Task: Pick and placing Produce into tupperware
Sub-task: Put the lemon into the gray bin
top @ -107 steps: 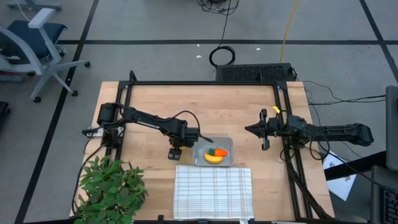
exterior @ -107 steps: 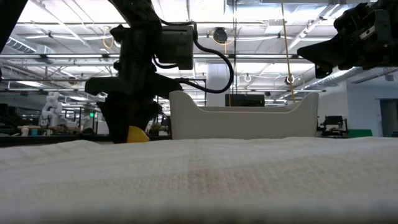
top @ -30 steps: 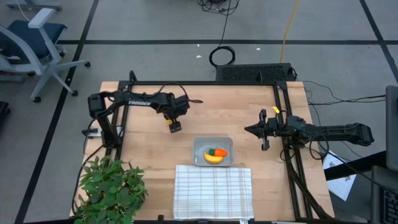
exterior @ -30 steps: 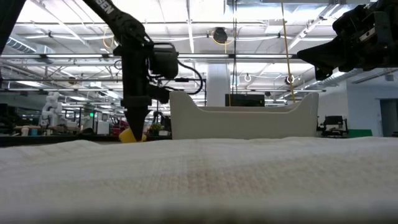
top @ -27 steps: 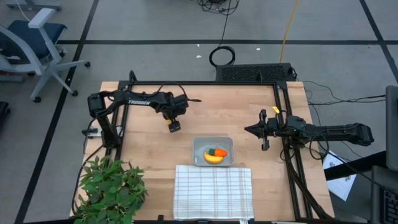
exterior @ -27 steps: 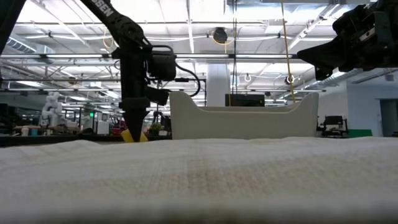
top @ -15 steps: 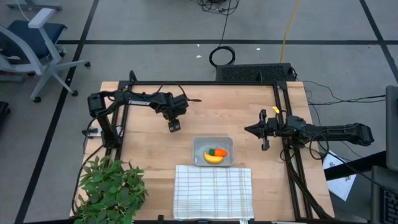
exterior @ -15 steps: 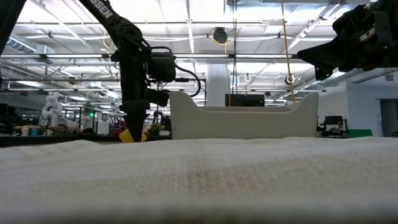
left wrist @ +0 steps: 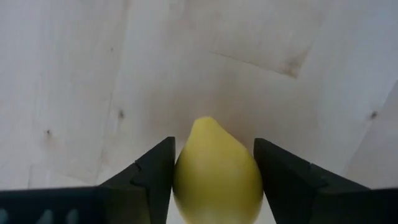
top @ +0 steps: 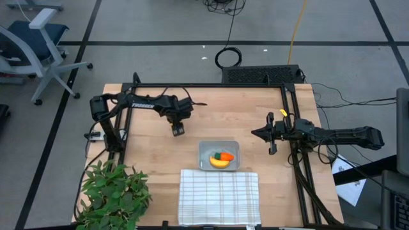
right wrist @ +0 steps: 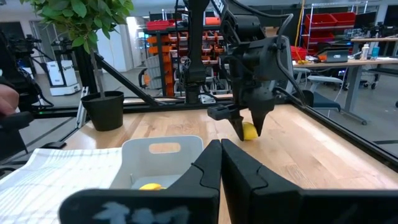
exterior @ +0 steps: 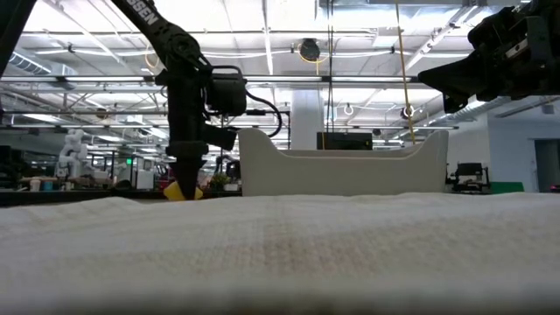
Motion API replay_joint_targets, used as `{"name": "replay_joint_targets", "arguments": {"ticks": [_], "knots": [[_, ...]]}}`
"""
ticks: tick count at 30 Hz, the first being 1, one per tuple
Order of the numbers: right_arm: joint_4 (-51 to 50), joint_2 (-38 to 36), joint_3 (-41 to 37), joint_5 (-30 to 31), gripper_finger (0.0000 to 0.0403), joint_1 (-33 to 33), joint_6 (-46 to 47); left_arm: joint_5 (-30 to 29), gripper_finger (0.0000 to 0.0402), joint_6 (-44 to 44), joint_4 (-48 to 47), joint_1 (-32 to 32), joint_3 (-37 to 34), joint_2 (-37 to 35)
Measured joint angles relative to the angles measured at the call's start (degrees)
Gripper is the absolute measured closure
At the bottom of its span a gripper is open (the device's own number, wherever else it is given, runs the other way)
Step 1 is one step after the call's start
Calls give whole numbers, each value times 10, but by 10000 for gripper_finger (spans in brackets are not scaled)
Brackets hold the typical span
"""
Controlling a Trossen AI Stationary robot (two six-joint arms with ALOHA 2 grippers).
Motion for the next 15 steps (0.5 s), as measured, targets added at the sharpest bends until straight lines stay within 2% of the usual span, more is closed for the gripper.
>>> {"name": "replay_joint_targets", "arguments": {"ticks": [8,15], "knots": [[0,0,0,0,403,0,0,0,223,7,-23,-5,15,0],[0,0,0,0,403,0,0,0,204,20,-60,-5,39,0]]}}
